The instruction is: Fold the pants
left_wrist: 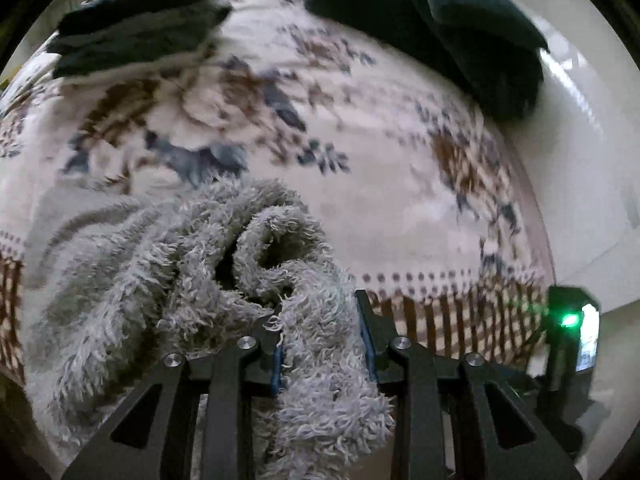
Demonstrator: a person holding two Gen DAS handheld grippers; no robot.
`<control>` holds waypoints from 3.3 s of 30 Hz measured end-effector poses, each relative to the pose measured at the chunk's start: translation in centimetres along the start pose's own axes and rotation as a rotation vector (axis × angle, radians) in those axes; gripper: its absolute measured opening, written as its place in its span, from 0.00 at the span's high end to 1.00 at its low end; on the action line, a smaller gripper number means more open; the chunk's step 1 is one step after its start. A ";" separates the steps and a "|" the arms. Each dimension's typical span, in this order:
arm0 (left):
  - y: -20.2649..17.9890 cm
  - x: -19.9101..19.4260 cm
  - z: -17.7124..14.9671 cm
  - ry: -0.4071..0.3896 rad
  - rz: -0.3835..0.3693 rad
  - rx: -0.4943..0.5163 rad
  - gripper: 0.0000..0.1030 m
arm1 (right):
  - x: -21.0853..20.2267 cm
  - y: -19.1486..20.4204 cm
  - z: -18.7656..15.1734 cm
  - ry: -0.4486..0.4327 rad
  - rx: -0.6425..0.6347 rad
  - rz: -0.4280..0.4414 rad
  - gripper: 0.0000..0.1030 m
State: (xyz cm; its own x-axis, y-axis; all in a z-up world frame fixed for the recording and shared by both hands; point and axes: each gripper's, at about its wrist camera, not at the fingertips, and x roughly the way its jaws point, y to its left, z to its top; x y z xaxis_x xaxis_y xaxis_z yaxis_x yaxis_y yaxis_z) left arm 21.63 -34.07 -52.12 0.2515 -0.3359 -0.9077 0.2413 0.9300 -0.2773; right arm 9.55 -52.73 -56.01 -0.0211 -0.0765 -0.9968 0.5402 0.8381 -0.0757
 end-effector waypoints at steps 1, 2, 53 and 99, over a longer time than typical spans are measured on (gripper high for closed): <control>-0.4 0.8 -0.3 0.016 0.010 0.014 0.75 | 0.3 -0.7 0.1 0.004 0.011 -0.003 0.09; -0.6 1.7 -0.5 0.036 0.015 0.022 0.75 | 0.6 -1.2 0.2 0.008 0.022 -0.003 0.09; 19.7 -2.1 -1.3 0.133 0.242 -0.298 0.09 | -0.3 1.3 1.8 0.264 0.217 0.632 0.29; 20.2 2.4 6.3 0.138 0.012 -0.341 0.57 | 1.4 4.3 10.3 0.183 0.025 0.575 0.82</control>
State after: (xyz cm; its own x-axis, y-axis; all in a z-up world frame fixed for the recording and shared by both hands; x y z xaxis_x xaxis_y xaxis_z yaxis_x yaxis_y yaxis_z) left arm 33.00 -17.02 -57.88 0.1182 -0.3232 -0.9389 -0.0931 0.9378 -0.3345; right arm 20.49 -54.82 -57.50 0.1372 0.4814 -0.8657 0.5277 0.7041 0.4751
